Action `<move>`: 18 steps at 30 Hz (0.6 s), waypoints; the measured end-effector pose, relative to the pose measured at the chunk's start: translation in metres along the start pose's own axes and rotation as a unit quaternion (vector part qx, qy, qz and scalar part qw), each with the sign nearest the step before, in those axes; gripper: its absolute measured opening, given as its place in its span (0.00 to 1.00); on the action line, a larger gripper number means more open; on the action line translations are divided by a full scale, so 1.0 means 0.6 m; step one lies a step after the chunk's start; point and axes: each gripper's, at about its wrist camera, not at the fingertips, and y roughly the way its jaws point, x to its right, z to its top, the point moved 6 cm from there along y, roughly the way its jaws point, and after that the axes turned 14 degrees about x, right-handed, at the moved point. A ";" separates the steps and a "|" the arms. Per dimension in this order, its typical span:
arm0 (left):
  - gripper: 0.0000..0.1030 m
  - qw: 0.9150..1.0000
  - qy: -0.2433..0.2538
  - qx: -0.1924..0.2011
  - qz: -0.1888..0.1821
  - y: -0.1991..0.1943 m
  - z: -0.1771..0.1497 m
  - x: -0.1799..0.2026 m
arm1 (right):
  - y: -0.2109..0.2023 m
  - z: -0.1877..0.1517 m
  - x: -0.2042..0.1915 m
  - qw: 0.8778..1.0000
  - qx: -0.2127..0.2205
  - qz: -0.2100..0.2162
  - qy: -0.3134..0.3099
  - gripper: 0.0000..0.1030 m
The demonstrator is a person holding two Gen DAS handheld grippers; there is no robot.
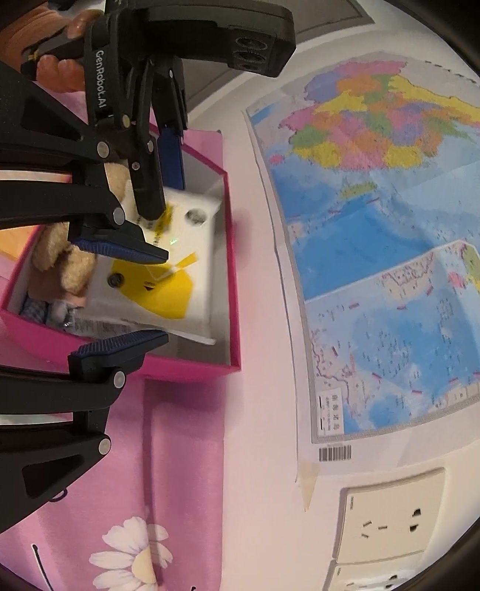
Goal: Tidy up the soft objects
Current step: 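Open the left gripper to release the wet wipes into the box, then move the left gripper down to the pink flowered tissue pack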
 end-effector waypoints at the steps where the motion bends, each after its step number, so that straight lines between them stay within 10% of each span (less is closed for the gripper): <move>1: 0.48 1.000 -0.002 0.003 0.000 -0.002 0.000 -0.002 | -0.001 0.001 0.001 1.000 0.004 0.000 0.002 0.40; 18: 0.48 0.984 0.084 0.117 -0.102 -0.208 -0.069 0.050 | -0.132 -0.051 -0.053 0.997 0.021 0.069 -0.024 0.49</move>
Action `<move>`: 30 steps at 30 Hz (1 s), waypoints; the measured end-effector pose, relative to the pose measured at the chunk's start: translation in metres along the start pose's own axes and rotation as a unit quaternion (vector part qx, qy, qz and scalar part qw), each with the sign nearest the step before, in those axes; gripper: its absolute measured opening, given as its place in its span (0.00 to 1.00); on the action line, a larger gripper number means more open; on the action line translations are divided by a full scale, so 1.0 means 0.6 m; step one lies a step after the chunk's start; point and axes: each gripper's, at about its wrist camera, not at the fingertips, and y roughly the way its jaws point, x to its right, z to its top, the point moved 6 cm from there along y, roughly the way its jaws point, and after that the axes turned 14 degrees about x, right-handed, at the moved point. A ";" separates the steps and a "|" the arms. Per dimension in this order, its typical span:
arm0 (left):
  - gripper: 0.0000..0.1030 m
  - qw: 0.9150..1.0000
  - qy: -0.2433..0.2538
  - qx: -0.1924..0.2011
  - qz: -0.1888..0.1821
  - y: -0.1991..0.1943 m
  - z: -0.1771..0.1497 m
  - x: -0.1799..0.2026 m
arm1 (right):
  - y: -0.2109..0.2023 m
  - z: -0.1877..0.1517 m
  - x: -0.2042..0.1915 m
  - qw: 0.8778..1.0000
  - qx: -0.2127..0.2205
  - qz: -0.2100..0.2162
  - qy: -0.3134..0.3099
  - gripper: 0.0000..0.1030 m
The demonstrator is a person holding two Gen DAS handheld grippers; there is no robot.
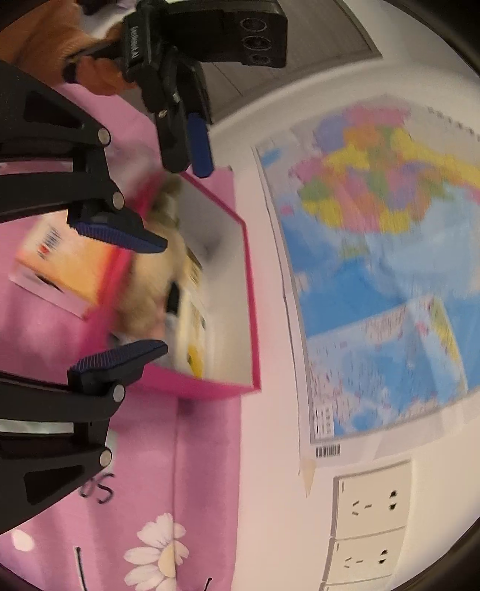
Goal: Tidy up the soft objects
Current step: 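Move the left gripper down to the pink flowered tissue pack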
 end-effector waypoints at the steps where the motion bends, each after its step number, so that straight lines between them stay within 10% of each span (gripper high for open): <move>1: 0.48 1.000 0.002 0.002 -0.009 -0.018 -0.010 0.007 | -0.010 -0.006 -0.007 1.000 -0.002 0.011 -0.001 0.49; 9: 0.49 0.999 -0.021 -0.039 -0.022 -0.080 -0.119 0.016 | -0.071 -0.089 -0.088 0.996 -0.044 0.082 -0.007 0.54; 30: 0.48 0.981 -0.126 -0.148 -0.032 -0.124 -0.324 0.043 | -0.079 -0.288 -0.143 0.977 -0.179 0.097 0.056 0.55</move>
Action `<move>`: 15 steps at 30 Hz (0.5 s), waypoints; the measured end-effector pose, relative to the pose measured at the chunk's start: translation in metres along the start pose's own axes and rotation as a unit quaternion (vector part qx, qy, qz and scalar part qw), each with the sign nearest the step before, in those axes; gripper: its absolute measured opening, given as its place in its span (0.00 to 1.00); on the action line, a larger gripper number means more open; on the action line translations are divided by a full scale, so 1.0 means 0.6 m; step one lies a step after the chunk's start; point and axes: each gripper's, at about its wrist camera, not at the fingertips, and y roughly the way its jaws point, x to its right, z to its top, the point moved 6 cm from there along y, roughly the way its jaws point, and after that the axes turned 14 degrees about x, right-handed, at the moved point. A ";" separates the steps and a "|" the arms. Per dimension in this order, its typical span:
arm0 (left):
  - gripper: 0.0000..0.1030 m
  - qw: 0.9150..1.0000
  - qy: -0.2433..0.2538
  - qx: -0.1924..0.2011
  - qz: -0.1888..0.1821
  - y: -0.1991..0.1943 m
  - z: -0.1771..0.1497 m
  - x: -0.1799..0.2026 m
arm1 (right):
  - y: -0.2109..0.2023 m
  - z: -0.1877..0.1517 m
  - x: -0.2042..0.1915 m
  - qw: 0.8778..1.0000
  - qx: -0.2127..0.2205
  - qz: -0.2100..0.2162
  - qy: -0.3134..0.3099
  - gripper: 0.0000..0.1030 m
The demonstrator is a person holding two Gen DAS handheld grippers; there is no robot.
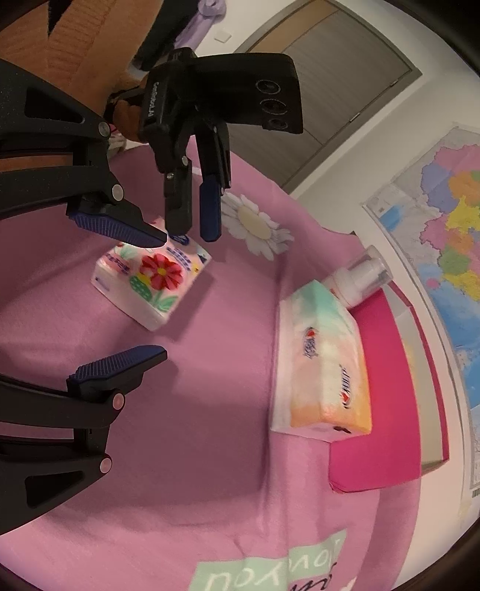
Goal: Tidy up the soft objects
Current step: 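Move the left gripper down to the pink flowered tissue pack, then grasp the pink flowered tissue pack with the left gripper and lift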
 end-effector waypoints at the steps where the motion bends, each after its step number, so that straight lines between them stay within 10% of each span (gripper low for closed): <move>1: 0.48 1.000 -0.003 -0.002 -0.003 -0.001 -0.003 0.002 | 0.000 -0.003 -0.002 1.000 -0.001 0.001 0.001 0.55; 15: 0.39 0.999 -0.027 -0.023 -0.030 0.009 -0.017 0.008 | 0.011 -0.019 -0.009 1.000 -0.004 -0.008 0.005 0.36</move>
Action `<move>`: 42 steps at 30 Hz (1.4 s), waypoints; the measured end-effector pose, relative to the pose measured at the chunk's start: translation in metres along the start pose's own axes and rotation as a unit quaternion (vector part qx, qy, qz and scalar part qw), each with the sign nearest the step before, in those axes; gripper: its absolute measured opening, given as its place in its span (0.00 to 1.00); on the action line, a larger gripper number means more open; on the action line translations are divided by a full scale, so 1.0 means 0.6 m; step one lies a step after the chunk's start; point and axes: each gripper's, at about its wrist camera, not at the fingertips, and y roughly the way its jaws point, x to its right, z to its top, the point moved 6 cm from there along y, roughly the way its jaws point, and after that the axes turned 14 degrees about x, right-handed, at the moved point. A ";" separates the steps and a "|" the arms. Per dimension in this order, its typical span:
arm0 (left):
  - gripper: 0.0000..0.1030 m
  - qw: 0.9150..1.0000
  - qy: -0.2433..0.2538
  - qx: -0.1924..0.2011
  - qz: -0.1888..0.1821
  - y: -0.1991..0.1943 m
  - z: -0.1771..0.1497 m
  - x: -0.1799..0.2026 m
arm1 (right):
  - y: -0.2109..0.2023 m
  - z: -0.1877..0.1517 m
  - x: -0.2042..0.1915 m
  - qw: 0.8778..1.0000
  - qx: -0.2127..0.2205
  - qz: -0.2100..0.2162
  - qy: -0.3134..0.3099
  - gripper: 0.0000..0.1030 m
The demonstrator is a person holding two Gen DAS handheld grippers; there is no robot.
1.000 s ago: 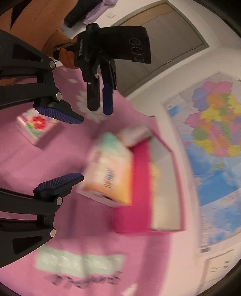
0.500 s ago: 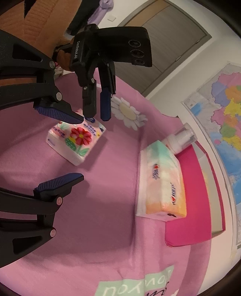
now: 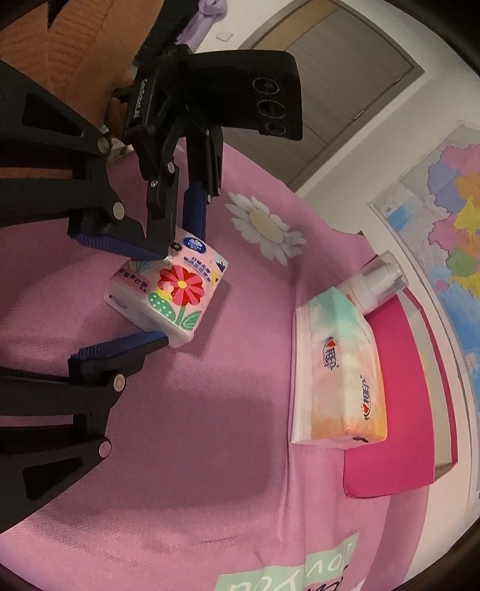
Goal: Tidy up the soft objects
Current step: 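Grasp the pink flowered tissue pack with the left gripper and lift, then carry the pink tissue pack with the left gripper into the box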
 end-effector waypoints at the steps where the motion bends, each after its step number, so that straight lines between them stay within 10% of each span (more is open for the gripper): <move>1: 0.39 1.000 -0.003 0.000 -0.001 0.000 0.000 -0.002 | 0.001 0.001 0.001 1.000 0.002 0.000 0.003 0.36; 42: 0.39 0.997 0.019 0.068 0.043 -0.022 0.090 -0.008 | -0.017 0.109 -0.013 0.996 0.087 -0.010 -0.031 0.34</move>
